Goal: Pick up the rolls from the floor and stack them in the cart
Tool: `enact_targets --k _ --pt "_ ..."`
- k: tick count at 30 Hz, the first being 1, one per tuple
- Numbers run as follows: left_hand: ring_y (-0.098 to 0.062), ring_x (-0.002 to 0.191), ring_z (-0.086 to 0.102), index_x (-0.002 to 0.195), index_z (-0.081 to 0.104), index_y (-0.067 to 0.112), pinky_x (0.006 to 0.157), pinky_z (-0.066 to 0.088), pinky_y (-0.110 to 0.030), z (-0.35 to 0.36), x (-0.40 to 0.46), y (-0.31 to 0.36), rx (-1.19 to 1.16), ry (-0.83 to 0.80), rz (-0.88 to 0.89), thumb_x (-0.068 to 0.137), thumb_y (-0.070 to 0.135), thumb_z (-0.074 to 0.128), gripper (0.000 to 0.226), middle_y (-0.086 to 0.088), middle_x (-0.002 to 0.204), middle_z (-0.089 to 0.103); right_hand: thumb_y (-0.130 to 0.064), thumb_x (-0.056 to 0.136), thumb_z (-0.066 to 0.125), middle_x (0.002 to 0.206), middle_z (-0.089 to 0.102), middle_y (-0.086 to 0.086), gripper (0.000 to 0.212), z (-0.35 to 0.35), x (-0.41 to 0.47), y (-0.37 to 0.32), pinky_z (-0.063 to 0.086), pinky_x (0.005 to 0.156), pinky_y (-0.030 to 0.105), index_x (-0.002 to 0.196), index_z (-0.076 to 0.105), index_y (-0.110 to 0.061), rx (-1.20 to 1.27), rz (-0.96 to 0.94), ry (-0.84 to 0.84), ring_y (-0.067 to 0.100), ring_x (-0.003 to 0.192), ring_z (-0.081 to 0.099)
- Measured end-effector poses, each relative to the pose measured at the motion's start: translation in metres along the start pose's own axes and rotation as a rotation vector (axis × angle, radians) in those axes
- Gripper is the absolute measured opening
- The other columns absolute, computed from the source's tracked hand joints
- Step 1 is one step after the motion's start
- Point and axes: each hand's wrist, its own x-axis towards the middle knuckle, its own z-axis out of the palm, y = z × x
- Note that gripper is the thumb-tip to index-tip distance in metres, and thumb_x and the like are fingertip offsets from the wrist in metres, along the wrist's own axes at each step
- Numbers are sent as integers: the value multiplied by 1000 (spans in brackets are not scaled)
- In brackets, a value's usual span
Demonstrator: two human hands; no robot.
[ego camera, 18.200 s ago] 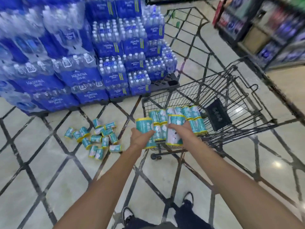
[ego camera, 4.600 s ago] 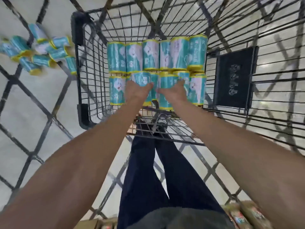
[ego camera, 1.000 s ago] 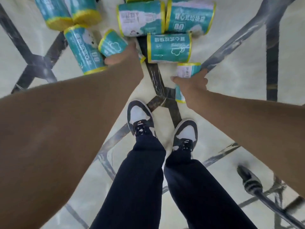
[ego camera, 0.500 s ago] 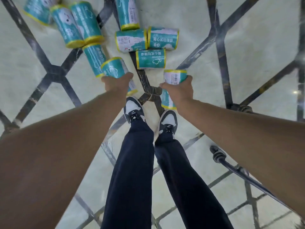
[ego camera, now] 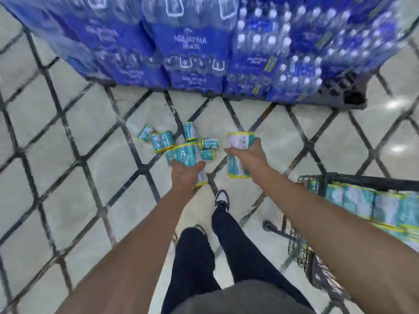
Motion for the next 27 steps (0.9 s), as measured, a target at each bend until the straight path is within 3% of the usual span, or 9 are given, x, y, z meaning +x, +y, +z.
enact_targets --k 2,5,11,14,18,21,23,25,27 --pt "-12 85 57 131 41 8 57 50 -19 -12 -40 3 -6 7 55 85 17 80 61 -5 117 57 -19 65 94 104 65 0 70 -29 -42 -10 57 92 42 118 47 -15 50 -19 -22 24 101 67" --pt "-24 104 62 128 41 11 84 52 -34 -19 -94 7 11 20 143 76 30 87 72 -9 123 61 -21 66 94 105 66 1 71 -69 -96 -4 58 88 42 119 47 -16 102 -40 -68 21 97 68" --pt "-21 99 55 131 44 8 77 44 -29 2 -194 -35 42 -36 228 81 28 84 66 -6 119 56 -24 66 93 109 66 5 68 -152 -185 60 58 89 41 117 48 -17 198 -53 18 24 99 67" --pt "-17 86 61 125 45 10 60 46 -23 29 -237 -68 27 -97 229 82 22 83 59 -3 110 62 -27 64 94 112 65 5 74 -199 -218 100 58 85 38 121 48 -16 233 -30 42 24 100 67" --pt "-25 94 69 121 52 9 74 59 -35 83 -291 -94 31 -186 241 75 22 88 59 -11 113 69 -27 73 91 116 59 1 73 -270 -244 141 47 65 26 126 41 -16 256 -3 67 20 100 58" --pt "-24 95 69 125 47 8 78 57 -34 134 -322 -108 74 -203 263 73 26 88 69 -9 112 68 -34 73 90 144 50 4 99 -323 -236 176 46 92 31 151 31 -15 246 9 73 27 126 52" --pt "-18 88 67 123 49 9 69 56 -26 173 -343 -116 120 -207 279 68 37 89 74 -9 110 68 -35 77 88 158 36 6 112 -360 -226 197 41 108 38 160 16 -16 261 10 73 30 142 40" --pt "-15 87 63 116 46 10 58 48 -18 214 -359 -126 154 -202 284 77 30 86 59 -6 104 64 -36 79 86 161 33 8 111 -396 -219 219 40 107 42 161 13 -17 259 27 67 32 144 38" --pt "-23 98 62 123 41 10 67 48 -24 257 -374 -140 170 -203 258 82 30 83 61 -7 112 60 -34 80 86 162 31 8 111 -434 -209 241 40 103 41 161 11 -18 261 62 59 33 144 36"
